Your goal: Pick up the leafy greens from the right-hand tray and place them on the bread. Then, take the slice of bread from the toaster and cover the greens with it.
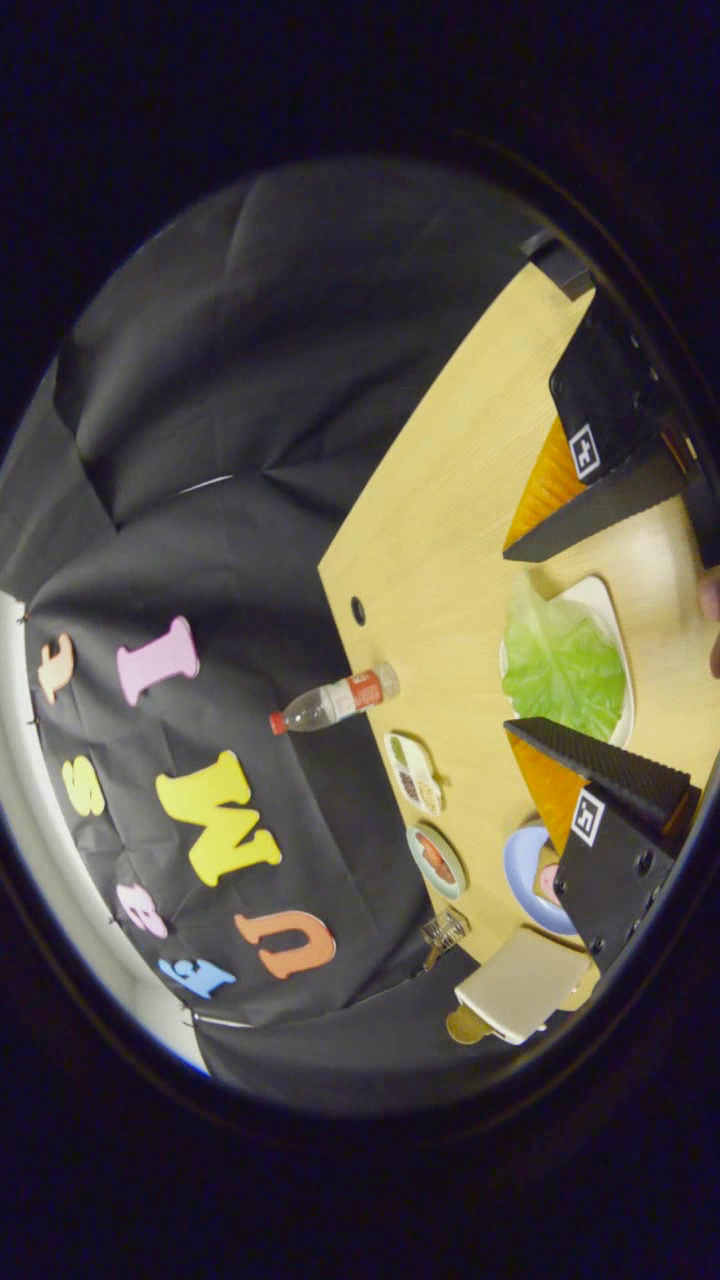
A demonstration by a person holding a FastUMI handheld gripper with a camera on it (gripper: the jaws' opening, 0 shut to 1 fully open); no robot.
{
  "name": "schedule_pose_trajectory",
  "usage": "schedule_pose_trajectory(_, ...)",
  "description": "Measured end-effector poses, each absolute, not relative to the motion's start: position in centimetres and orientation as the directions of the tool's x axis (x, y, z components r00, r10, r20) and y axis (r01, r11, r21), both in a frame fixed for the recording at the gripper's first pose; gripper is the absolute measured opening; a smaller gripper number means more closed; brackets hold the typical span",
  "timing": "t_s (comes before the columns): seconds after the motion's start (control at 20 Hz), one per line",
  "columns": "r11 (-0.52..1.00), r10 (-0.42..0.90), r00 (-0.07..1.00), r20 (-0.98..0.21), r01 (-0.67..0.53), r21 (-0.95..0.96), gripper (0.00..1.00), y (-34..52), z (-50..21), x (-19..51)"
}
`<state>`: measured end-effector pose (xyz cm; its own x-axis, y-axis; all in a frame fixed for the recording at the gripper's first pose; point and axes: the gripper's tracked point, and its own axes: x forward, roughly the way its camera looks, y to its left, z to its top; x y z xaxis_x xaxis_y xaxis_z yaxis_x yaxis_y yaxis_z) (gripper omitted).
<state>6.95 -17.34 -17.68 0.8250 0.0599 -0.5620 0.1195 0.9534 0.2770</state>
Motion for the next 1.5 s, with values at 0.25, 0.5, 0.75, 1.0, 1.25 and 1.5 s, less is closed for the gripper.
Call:
schedule_pose_trajectory(0.25, 0.917, 0.079, 0.78, -0.621, 0.188, 0.352, 0.96, -17.5, -20.8, 8.4)
schedule_pose_trajectory(0.5, 0.881, 0.099, 0.759, -0.643, 0.234, 0.412, 0.96, -16.9, -22.9, 10.0)
schedule_pose_trajectory(0.75, 0.856, 0.088, 0.757, -0.647, 0.275, 0.438, 0.69, -17.6, -23.4, 10.4)
schedule_pose_trajectory(1.0, 0.831, 0.075, 0.765, -0.639, 0.306, 0.464, 0.06, -18.1, -23.3, 11.2)
schedule_pose_trajectory(1.25, 0.847, 0.076, 0.813, -0.577, 0.253, 0.468, 0.0, -17.5, -20.4, 11.0)
schedule_pose_trajectory(1.5, 0.847, 0.091, 0.871, -0.483, 0.187, 0.497, 0.0, -15.3, -15.1, 10.1)
